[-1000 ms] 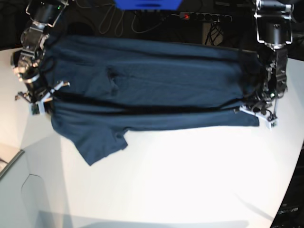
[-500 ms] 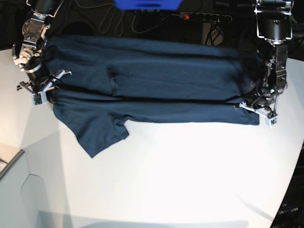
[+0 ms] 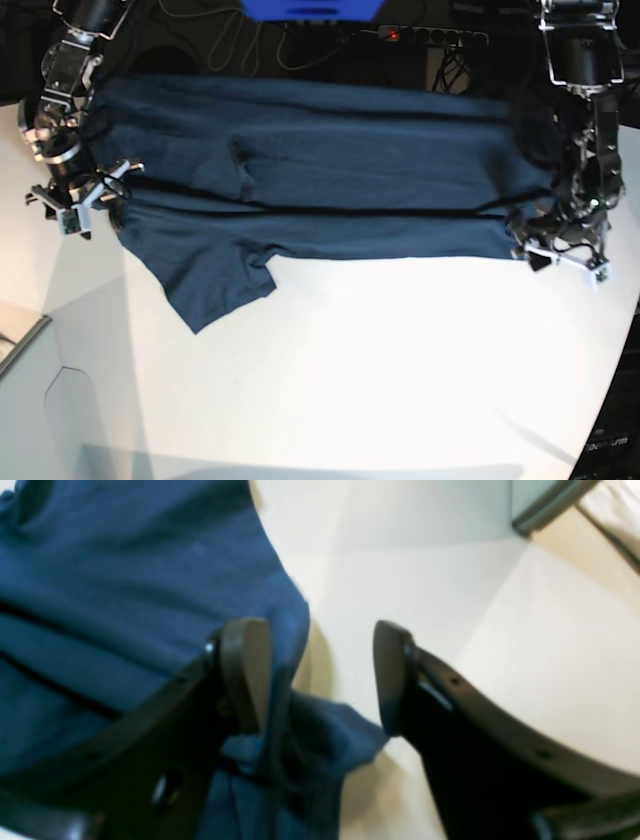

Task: Layout the t-shirt on the table in an organized manner, then fold the t-shirt properly
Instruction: 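Fold the pinched shirt sides inward with both grippers toward the middle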

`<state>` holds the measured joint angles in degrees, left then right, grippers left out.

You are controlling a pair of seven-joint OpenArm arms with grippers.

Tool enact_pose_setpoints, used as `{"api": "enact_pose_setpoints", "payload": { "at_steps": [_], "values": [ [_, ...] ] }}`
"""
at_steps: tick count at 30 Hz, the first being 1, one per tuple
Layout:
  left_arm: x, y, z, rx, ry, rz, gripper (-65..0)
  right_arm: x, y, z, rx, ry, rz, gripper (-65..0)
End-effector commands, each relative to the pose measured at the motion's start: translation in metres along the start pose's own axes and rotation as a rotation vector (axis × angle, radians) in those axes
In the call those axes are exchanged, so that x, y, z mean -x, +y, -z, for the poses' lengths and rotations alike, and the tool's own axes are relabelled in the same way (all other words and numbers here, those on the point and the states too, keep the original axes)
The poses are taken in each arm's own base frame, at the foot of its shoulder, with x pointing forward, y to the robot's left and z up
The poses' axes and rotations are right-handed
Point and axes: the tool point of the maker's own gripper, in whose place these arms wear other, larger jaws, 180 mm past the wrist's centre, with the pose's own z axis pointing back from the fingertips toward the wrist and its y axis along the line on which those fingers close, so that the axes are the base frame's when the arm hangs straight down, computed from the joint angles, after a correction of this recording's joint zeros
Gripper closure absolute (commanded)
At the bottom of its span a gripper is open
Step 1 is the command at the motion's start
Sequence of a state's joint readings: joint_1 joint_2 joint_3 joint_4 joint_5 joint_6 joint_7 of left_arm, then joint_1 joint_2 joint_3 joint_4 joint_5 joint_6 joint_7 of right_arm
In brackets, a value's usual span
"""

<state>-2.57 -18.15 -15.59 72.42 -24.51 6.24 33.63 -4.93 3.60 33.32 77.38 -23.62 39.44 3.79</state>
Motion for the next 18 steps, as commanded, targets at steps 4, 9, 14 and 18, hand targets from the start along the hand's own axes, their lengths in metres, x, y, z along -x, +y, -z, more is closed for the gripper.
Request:
{"api": "enact_pose_setpoints", "payload": {
  "at_steps": [4,9,14,18],
  "values": [
    [-0.019,0.007,0.008,-0.022,-0.028,-0.013,-45.3,-0.029,-0.005,0.008,0.011,-0.088,0.015,-32.6],
    [-0.009,0.014,0.032,-0.058,0.045,-0.064,-45.1,-0.039,-0.002,0.016,0.006,-0.107,0.026,-32.6],
    [-0.009,0.015,0.045,-0.072,0.080,-0.096,-45.1,-0.041,0.003,0.018,0.001,-0.113,0.039,-32.6],
    [-0.014,0.014,0.051,-0.077,0.094,-0.116,-45.0,-0.049,0.001,0.021,0.005,-0.131,0.037,-32.6]
  ]
}}
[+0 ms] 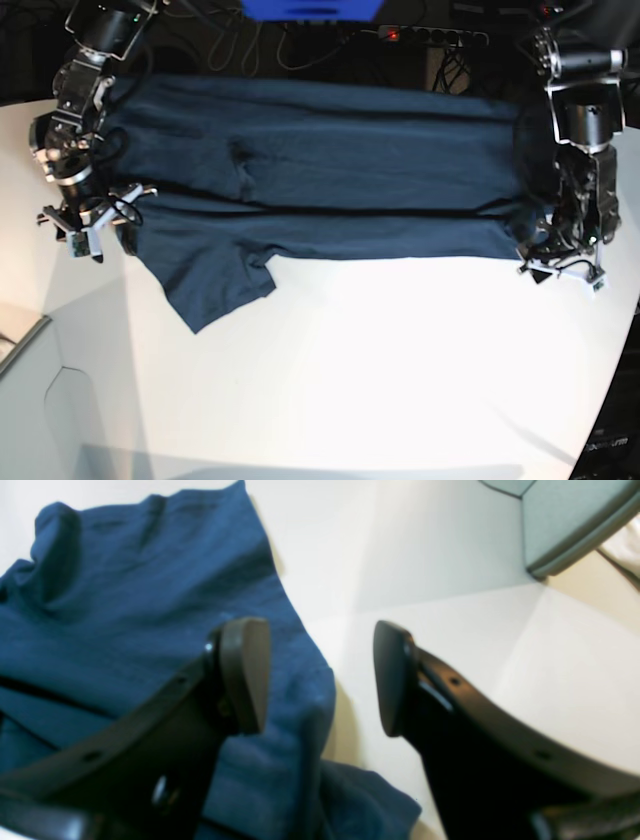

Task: Layout the t-shirt on the table in an organized manner, then fold the t-shirt properly
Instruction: 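Fold the pinched shirt sides inward with both grippers toward the middle, then grasp the shirt hem with both grippers and fold it toward the collar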

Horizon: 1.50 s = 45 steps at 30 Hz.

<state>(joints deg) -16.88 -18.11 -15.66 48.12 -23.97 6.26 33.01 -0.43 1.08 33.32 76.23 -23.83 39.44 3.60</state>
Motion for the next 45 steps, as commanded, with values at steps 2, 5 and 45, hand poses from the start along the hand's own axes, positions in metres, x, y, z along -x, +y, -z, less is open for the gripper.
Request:
{"api": "enact_pose_setpoints", "payload": {
  "at_steps": [2,5,45],
  "values": [
    [-0.025,-0.003,-0.001,0.005,-0.045,-0.010,-45.0,-0.025,-0.009,0.004,0.008,-0.076,-0.008,-32.6],
    [-0.026,-0.004,0.001,0.002,-0.038,-0.016,-44.9,-0.027,-0.009,0.005,0.009,-0.079,-0.009,-32.6],
    [-0.074,-0.049,-0.047,0.125,-0.221,0.088,-0.1,-0.029,0.028,0.092,-0.216,0.086,-0.021,-40.2]
  ]
}}
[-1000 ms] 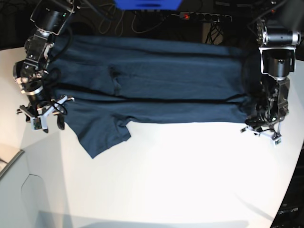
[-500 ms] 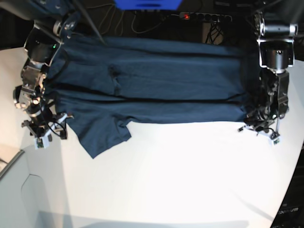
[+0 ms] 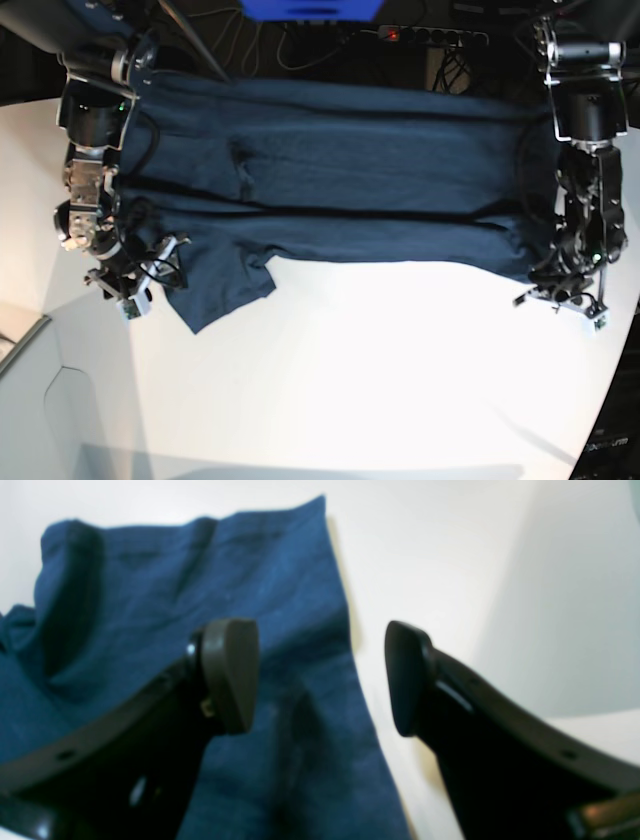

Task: Layout the t-shirt on the table in an organized manner, then fold the t-shirt properly
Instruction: 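Grasp the shirt hem with both grippers and fold it toward the collar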

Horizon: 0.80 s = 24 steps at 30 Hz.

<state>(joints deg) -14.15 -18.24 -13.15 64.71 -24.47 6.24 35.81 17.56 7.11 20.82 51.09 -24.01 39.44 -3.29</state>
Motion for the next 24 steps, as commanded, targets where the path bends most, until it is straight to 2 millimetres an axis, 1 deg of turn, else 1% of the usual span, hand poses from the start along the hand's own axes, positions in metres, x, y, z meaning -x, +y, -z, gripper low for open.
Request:
{"api": "enact_pose_setpoints", "payload": {
  "at_steps": [1,2,5,9,10,13,15,19,20,22,24],
  "values": [
    [-0.027,-0.001,-0.003,0.003,-0.066,0.002,-0.1,-0.024,-0.013,-0.002,0.016,-0.067,-0.010,-40.2],
    [-0.027,0.000,-0.004,0.002,-0.067,0.003,-0.1,-0.024,-0.015,-0.002,0.027,-0.066,-0.011,-40.2],
    [-0.027,0.000,-0.004,0.002,-0.067,0.003,-0.1,-0.023,-0.034,-0.007,0.094,-0.061,-0.015,-40.6],
    [-0.029,0.000,-0.004,0.002,-0.075,0.003,-0.1,-0.007,-0.030,-0.002,0.075,-0.023,0.009,-41.5],
    [-0.028,0.000,-0.003,0.001,-0.072,0.002,-0.1,-0.003,-0.034,-0.002,0.076,-0.007,0.015,-41.5],
    [-0.029,0.001,-0.004,0.000,-0.075,0.003,-0.1,0.022,-0.030,0.002,0.052,0.052,0.051,-41.2],
    [-0.028,0.001,-0.003,-0.001,-0.073,0.003,-0.1,0.028,-0.032,0.000,0.052,0.065,0.055,-41.1],
    [-0.028,0.001,-0.003,-0.002,-0.071,0.003,-0.1,0.029,-0.030,0.000,0.050,0.067,0.057,-40.6],
    [-0.028,0.002,-0.003,-0.003,-0.072,0.003,-0.1,0.029,-0.030,0.000,0.050,0.067,0.057,-39.3],
    [-0.028,0.002,-0.003,-0.002,-0.073,0.004,-0.1,0.030,-0.030,0.001,0.046,0.068,0.056,-34.7],
    [-0.028,0.002,-0.003,-0.002,-0.073,0.004,-0.1,0.030,-0.023,0.003,0.028,0.078,0.037,-27.5]
  ]
}}
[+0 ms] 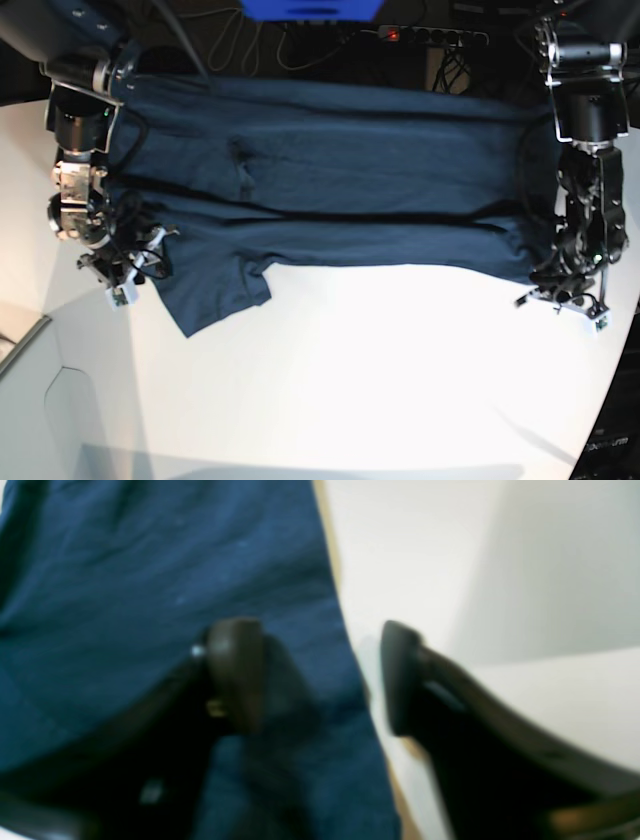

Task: Layout the t-shirt on the table in an organized manner, then fold the t-shirt properly
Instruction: 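Grasp the shirt hem with both grippers and fold it toward the collar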

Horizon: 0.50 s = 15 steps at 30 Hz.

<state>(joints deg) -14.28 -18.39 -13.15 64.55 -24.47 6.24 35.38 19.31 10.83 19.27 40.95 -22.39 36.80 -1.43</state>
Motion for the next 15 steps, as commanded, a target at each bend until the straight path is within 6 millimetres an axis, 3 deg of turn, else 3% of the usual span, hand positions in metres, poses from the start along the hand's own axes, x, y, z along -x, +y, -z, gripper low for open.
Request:
{"api": "enact_pose_setpoints", "payload": {
  "at_steps": [1,6,10,15],
  "values": [
    [-0.026,0.001,-0.003,0.000,-0.064,0.003,-0.1,-0.007,-0.004,0.001,0.008,0.007,-0.040,-23.1],
    [-0.025,0.001,-0.003,-0.001,-0.062,0.003,-0.1,-0.007,0.011,0.006,-0.032,0.028,-0.101,0.0],
    [-0.034,0.011,-0.006,-0.015,-0.085,-0.030,-0.1,-0.020,0.007,0.006,-0.023,0.001,-0.108,0.0],
    [-0.052,0.009,-0.007,-0.009,-0.118,-0.053,-0.1,-0.076,-0.010,-0.006,0.040,-0.123,-0.180,0.0]
  ]
}}
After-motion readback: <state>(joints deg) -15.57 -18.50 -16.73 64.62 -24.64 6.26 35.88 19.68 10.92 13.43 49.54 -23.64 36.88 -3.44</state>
